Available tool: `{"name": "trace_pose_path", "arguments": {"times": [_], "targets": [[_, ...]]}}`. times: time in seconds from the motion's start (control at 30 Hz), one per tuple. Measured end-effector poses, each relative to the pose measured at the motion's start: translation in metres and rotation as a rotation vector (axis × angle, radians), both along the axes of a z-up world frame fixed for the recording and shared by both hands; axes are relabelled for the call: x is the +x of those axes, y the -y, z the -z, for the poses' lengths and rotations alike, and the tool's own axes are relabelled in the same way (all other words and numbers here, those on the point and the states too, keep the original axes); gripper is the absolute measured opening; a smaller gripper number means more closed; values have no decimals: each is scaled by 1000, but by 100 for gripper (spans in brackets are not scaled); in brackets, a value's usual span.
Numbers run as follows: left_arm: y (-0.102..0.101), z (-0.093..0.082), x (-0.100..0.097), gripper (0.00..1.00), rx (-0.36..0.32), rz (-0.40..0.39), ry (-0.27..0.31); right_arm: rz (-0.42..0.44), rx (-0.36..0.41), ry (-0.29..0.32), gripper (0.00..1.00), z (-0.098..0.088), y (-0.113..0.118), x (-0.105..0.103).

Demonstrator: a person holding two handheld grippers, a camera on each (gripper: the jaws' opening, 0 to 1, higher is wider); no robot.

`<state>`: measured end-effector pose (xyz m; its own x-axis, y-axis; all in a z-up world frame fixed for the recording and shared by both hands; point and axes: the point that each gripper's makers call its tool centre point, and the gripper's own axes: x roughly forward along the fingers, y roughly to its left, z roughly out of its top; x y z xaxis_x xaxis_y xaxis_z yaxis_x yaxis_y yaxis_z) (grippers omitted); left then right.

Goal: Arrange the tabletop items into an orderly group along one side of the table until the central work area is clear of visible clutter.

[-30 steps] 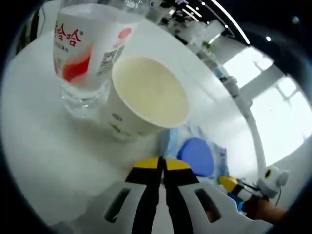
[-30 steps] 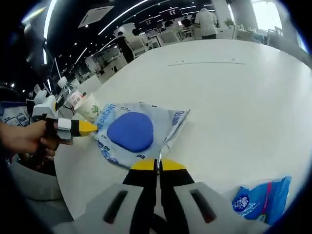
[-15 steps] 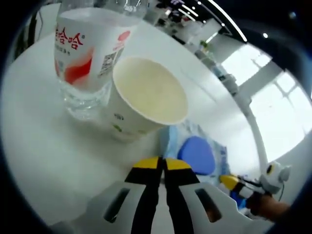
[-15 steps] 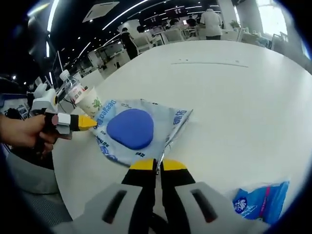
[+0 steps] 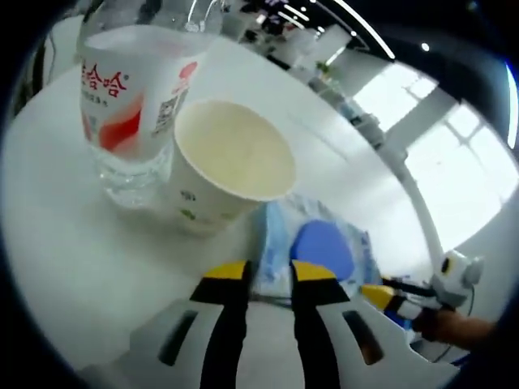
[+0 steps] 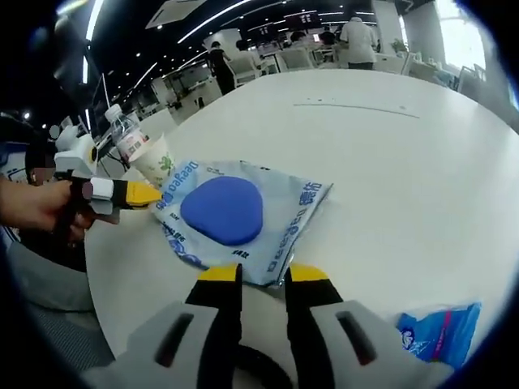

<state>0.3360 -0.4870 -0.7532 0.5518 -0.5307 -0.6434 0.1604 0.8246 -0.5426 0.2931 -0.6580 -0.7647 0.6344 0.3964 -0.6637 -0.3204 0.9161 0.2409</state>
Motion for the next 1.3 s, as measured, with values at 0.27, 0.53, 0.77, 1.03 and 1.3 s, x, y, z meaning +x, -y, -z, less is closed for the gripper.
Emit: {"name": "trace_pose_path", "arguments": {"times": [0.27,0.53,0.77,1.03,1.3], "targets": [[0,0,-11,37,33,68,15,-2,-7,4,34,-3,0,-4],[-4,-6,-21,47,67,98,38,-6,-29,29,48,-11,1,-7],[-3,-14,-31,51,71,137,77,-16,-49,53,57,-19,3,-11],[-5,-37,-46,59,88,223,174,-29,-86,106,74,-34,5,-19],[-17,-70,-65,68,159,336,330,-43,-122,170,84,-52,10,-33]]}}
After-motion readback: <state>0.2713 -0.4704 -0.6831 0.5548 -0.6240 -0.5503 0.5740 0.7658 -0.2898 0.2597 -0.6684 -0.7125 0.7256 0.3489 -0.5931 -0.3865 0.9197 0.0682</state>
